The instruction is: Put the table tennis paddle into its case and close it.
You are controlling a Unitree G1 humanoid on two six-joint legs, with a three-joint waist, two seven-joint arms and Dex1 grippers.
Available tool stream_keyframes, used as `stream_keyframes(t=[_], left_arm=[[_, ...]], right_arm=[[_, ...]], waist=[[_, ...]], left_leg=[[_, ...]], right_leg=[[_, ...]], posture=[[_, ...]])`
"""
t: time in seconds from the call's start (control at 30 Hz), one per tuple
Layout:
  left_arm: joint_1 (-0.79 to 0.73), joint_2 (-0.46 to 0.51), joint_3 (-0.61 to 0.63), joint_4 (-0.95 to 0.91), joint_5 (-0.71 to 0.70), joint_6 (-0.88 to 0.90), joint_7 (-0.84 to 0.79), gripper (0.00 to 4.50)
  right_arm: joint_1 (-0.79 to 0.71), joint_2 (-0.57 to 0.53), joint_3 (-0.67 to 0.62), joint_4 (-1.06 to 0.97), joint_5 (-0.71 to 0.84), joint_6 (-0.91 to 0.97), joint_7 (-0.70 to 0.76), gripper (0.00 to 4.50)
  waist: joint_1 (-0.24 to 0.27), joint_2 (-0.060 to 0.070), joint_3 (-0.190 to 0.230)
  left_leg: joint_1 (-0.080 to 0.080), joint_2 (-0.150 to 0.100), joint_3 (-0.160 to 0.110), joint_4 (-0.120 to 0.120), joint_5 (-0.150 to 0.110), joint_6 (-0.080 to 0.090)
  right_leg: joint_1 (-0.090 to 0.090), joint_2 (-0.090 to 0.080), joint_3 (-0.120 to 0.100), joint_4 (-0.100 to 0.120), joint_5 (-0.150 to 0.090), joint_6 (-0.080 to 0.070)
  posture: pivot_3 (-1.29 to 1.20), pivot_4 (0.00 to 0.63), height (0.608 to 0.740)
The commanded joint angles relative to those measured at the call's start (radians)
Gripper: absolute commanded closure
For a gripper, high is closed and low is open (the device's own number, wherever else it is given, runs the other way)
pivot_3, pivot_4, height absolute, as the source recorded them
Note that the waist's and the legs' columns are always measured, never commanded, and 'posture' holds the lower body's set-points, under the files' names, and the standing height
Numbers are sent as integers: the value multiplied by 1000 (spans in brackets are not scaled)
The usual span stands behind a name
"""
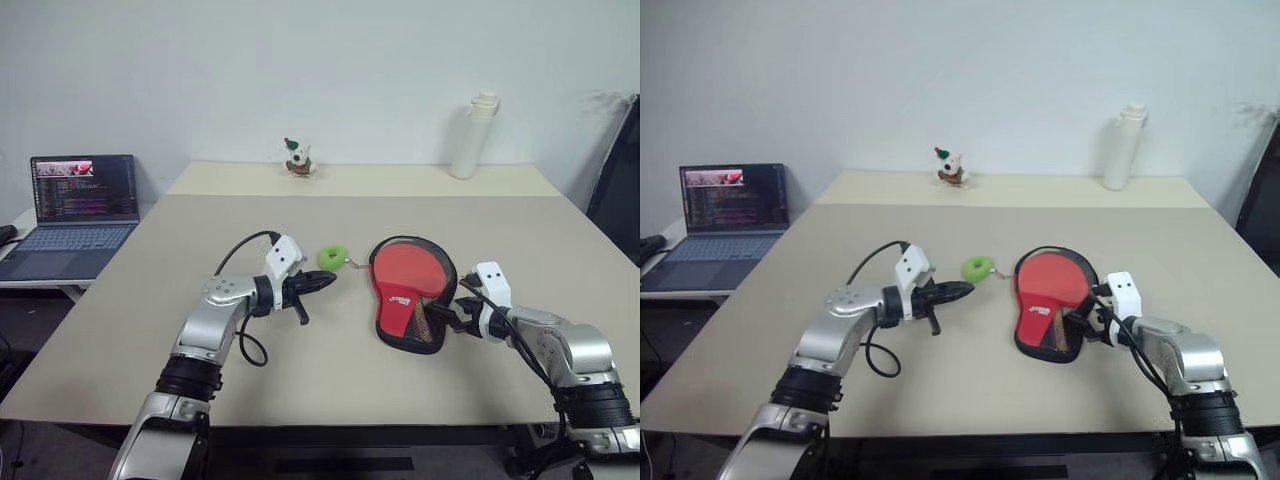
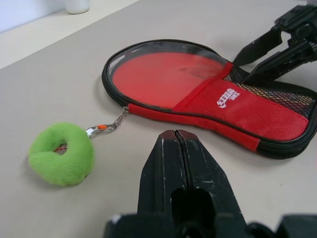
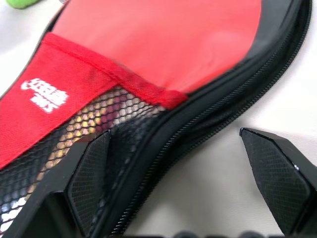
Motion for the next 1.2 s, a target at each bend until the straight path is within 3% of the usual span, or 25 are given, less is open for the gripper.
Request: stream_keyframes(t=[0.03,0.17,0.5,0.63,0.9,1.2], left_arm=[[-2,15,20,-44,-17,-11,9,4481],[7,21,19,-43,-16,-18,8,4481],[36,54,20,-60,-24,-16,-13,4500],[88,99,30,-99,-69,23,-66,4500],[284,273,47,-304,-210,161,-240,4500],[406,365,40,-440,-274,216,-297,4500]], right_arm=[[-17,8,2,24,-12,11,3,0],[-30,61,-39,26,43,94,-5,0],[-77,194,-54,50,59,172,-17,3391],[-104,233,-75,84,65,183,-20,4490],[-114,348,-58,14,130,262,8,4490],[-4,357,3,-190,192,394,10,4490]], waist=[[-4,0,0],[-8,0,0],[-29,0,0],[-40,0,0],[-62,0,0],[-51,0,0]], left_leg=[[0,0,0,0,0,0],[3,0,0,0,0,0],[9,2,1,-2,0,0],[11,7,3,-3,0,0],[12,17,11,-5,0,0],[11,17,12,-5,-1,0]], right_leg=[[0,0,0,0,0,0],[2,0,1,1,0,0],[7,2,2,0,0,0],[7,6,5,1,1,-3],[-2,16,19,7,1,-8],[-5,17,19,11,-4,-10]], posture=[[0,150,740],[0,150,740],[0,150,740],[0,150,740],[0,150,740],[0,150,740]])
